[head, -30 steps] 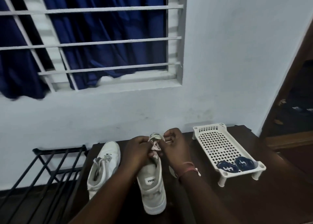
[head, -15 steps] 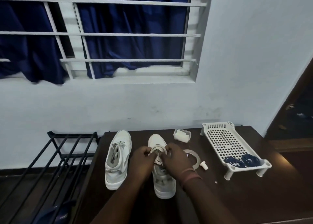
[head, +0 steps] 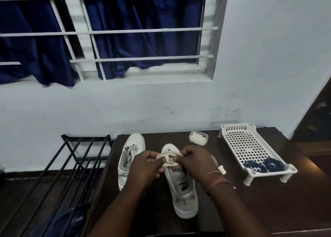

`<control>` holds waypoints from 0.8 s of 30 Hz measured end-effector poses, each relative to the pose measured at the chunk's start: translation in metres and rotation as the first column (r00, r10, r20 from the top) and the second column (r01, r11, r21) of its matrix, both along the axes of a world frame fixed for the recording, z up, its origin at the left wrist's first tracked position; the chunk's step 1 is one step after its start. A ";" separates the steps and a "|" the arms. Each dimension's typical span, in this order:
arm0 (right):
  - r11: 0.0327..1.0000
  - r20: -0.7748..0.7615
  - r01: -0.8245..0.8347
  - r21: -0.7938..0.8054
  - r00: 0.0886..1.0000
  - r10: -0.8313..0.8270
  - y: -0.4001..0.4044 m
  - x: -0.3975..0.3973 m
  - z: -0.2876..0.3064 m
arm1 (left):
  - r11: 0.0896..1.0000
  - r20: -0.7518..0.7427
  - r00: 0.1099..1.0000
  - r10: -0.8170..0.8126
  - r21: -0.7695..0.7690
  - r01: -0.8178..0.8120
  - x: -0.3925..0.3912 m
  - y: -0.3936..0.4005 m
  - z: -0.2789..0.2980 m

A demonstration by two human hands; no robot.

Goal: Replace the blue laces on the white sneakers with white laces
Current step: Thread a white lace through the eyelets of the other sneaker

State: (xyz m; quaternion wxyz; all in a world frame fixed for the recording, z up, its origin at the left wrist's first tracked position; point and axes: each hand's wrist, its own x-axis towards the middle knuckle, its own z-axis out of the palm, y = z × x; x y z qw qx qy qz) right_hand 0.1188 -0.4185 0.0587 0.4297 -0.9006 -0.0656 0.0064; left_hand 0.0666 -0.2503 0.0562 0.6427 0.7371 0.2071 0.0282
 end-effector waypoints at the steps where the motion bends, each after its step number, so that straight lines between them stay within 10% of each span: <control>1: 0.999 0.008 -0.012 0.032 1.000 0.012 0.002 0.002 0.003 | 1.000 0.016 1.000 0.007 0.004 -0.007 0.005 0.003 0.001; 18: 0.839 0.172 -0.048 0.542 0.984 -0.054 0.013 0.030 0.001 | 0.861 0.224 0.975 -0.012 0.498 -0.103 0.031 0.025 -0.005; 24: 0.852 0.192 -0.289 0.437 0.955 0.225 0.022 0.019 -0.004 | 0.938 0.233 0.941 -0.247 0.302 0.172 0.030 0.009 -0.008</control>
